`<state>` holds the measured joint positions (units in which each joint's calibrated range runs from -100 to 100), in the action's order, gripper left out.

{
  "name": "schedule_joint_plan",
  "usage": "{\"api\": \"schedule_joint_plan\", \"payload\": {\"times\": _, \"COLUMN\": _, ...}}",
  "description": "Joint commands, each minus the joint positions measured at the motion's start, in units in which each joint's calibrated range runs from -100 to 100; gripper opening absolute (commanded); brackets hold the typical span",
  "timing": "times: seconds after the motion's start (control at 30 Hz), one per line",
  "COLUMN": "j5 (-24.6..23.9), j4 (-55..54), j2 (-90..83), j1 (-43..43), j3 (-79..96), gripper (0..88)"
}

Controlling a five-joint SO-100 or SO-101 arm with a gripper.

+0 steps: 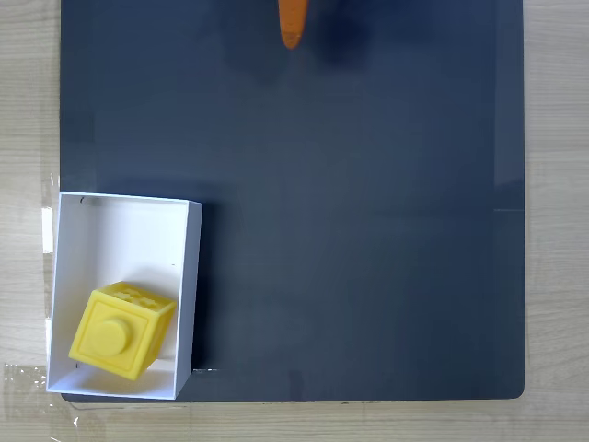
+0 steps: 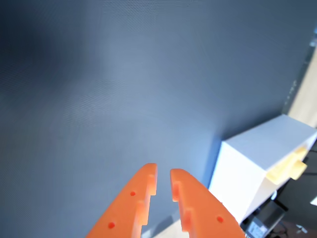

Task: Grasp a yellow block and put it in the box

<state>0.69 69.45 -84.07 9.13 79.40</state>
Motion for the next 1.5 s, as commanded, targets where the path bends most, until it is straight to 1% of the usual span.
{"api": "schedule_joint_plan", "payload": {"times": 0.0, "j5": 0.3, "j4": 2.3, "j2": -12.0, "j1": 0.3, "j3": 10.6, "gripper": 3.1}}
{"api": "schedule_joint_plan", "payload": {"times": 0.07, "j5": 0.3, "j4": 4.0, "j2": -15.6, "j1": 0.2, "j3": 12.5, "gripper": 3.1}}
{"api": "schedule_joint_plan", "payload": {"times": 1.47, "j5": 0.0, "j4": 4.8, "j2": -14.8, "j1": 0.5, "j3": 12.2, "gripper": 3.3}}
